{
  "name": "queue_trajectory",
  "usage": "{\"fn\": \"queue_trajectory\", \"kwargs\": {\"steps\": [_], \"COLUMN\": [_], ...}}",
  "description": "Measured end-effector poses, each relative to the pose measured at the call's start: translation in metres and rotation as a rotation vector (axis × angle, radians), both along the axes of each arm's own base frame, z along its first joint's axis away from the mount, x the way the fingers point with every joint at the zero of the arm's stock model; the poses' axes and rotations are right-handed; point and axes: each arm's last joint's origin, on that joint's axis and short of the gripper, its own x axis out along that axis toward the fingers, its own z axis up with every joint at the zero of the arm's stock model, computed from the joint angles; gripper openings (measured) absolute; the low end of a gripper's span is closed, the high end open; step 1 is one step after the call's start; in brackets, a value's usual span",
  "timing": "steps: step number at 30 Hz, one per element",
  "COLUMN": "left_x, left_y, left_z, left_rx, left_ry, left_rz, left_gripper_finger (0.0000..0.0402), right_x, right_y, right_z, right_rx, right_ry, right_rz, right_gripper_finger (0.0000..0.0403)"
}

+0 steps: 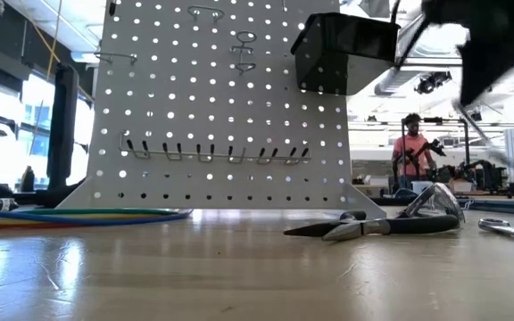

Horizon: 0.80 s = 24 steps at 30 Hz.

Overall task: Hang tools onto peg board
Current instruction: Hang the wrench on the peg board

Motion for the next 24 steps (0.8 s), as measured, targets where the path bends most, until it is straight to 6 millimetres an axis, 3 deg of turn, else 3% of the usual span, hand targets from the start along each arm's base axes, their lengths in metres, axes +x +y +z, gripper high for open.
{"fn": "queue_trajectory", "kwargs": {"steps": [7,15,20,24], "left_x": [0.004,0.011,0.017,0.018], "left_y": [0.003,0.011,0.013,0.013], "left_z": [-0.004,-0.009,-0.012,-0.018], "left_rx": [0.047,0.042,0.05,0.042], "left_ry": [0.028,0.089,0.108,0.163], "left_rz": [0.042,0.102,0.123,0.114], "left_gripper_finger": [0.0076,0.0076,0.0076,0.0076], "right_x": [-0.002,-0.008,-0.01,-0.009], "right_y": [0.008,0.02,0.022,0.022], "right_z": [0.063,0.112,0.123,0.109], "right_rx": [-0.083,-0.08,-0.071,-0.078], "right_ry": [-0.247,-0.359,-0.37,-0.343], "right_rz": [0.035,0.152,0.198,0.168], "right_gripper_finger": [0.0002,0.0001,0.0001,0.0]}}
